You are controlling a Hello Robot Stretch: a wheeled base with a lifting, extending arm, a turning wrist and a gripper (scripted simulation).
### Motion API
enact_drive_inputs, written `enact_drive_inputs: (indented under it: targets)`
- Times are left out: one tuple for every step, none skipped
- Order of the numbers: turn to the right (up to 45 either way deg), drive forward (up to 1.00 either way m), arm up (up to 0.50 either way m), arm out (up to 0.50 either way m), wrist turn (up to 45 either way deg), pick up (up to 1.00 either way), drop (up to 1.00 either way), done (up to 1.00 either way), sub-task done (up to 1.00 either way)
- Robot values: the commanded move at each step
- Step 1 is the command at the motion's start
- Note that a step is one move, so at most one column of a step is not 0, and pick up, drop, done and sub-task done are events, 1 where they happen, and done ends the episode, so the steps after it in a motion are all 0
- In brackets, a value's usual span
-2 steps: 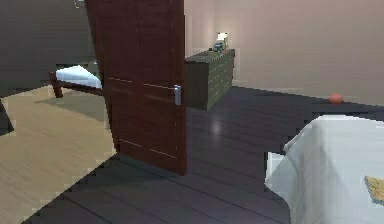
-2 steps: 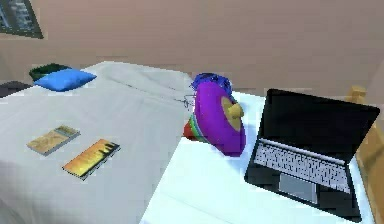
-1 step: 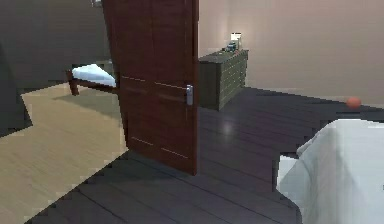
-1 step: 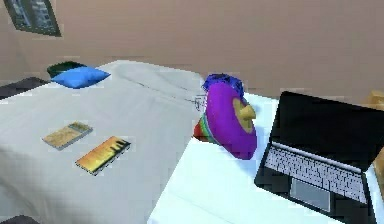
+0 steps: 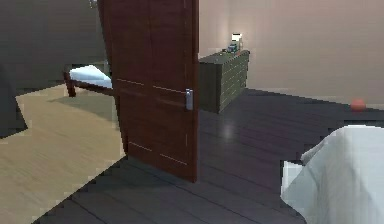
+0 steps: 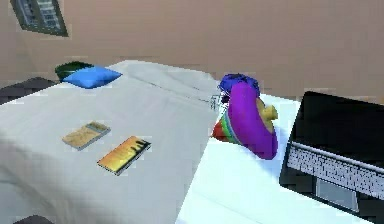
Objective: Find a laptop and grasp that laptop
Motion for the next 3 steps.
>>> enact_drive_inputs:
  targets:
    - [24.0, 0.0, 0.0, 0.0, 0.0, 0.0, 0.0, 0.0, 0.0]
    - [0.0, 0.1, 0.0, 0.0, 0.0, 0.0, 0.0, 0.0, 0.0]
    - [24.0, 0.0, 0.0, 0.0, 0.0, 0.0, 0.0, 0.0, 0.0]
